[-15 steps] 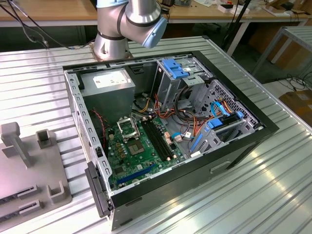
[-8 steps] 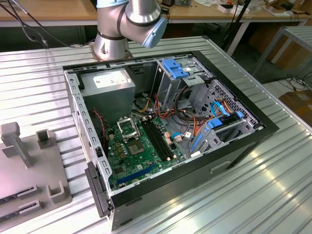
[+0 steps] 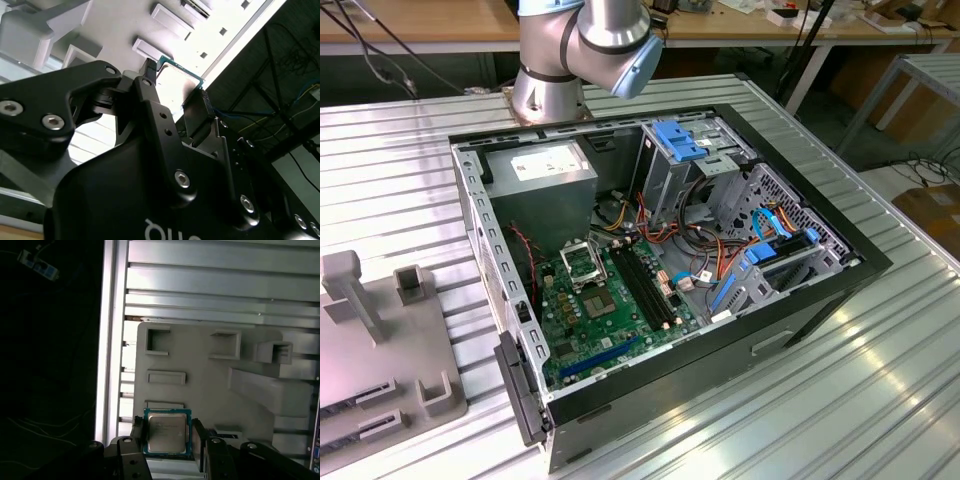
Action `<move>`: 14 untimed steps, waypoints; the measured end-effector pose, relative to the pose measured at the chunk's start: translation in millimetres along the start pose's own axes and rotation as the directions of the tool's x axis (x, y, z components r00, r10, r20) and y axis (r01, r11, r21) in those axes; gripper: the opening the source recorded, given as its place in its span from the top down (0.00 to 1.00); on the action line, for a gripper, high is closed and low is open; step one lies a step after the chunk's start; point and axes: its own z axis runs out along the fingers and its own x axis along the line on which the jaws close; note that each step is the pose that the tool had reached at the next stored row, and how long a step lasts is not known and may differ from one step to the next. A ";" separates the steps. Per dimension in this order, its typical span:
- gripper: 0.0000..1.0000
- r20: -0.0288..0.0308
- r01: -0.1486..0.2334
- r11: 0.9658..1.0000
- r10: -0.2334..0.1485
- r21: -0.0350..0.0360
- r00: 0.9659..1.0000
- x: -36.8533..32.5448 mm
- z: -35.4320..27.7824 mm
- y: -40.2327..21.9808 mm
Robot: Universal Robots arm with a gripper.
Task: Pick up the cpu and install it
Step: 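Pick up the cpu and move it towards the insertion slot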
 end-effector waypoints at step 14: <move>0.53 0.000 0.000 1.000 0.000 0.000 1.000 0.6 -14.2 -0.1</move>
